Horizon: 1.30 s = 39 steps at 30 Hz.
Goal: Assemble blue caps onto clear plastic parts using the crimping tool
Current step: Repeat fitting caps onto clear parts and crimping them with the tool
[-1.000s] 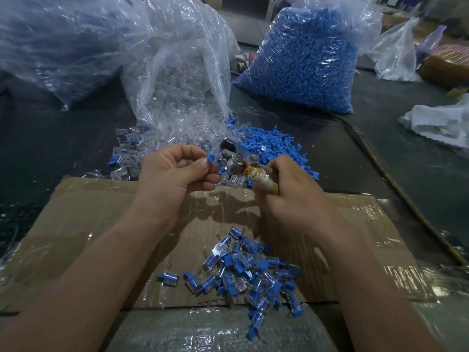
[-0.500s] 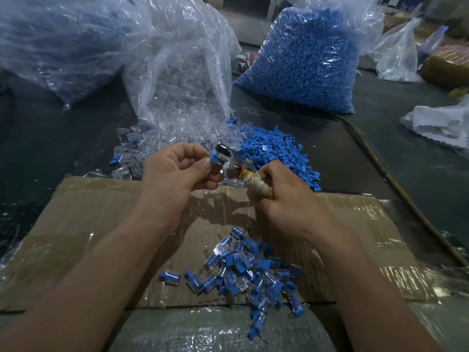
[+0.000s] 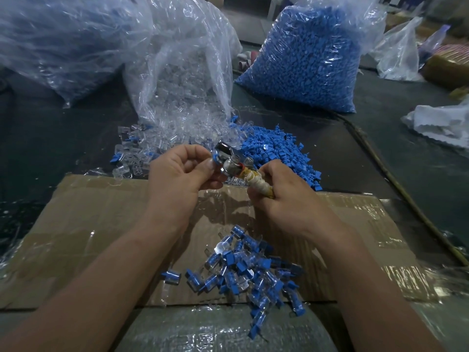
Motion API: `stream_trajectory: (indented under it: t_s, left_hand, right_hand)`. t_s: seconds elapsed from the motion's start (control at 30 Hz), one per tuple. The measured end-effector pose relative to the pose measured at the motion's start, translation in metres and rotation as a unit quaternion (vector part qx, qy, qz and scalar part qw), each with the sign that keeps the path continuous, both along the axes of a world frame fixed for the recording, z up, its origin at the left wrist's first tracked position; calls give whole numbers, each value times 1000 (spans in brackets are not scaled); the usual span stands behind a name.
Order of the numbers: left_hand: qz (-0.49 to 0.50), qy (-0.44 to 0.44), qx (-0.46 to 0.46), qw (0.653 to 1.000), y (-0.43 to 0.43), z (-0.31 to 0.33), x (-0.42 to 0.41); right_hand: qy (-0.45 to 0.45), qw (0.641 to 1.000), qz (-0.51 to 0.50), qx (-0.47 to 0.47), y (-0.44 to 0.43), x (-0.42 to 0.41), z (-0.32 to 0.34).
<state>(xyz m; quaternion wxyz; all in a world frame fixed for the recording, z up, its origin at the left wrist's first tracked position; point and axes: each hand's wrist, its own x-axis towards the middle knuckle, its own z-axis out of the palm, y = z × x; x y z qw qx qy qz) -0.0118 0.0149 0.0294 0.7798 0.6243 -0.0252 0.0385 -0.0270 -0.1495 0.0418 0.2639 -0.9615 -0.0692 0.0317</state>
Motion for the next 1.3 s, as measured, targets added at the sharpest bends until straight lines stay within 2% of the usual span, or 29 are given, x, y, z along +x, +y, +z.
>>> stream_trajectory:
  t_s: [0.23, 0.67, 0.97, 1.07, 1.17, 1.3]
  left_hand:
    - [10, -1, 17, 1000, 0, 1, -3]
    - [22, 3, 28, 999, 0, 0, -3]
    - [52, 15, -10, 998, 18, 4, 7]
    - [-62, 37, 28, 997, 22, 11, 3]
    - [-184, 63, 101, 976, 18, 14, -5]
    - [-266, 62, 158, 949, 15, 15, -7]
  right_hand:
    - [-24, 998, 22, -52, 2, 1, 0]
    - [-69, 995, 9, -72, 4, 3, -8]
    - [-34, 996, 10, -76, -14, 6, 0]
    - [-17, 996, 13, -83, -20, 7, 3]
    - [19, 997, 19, -69, -18, 6, 5]
    - [52, 996, 7, -75, -15, 5, 5]
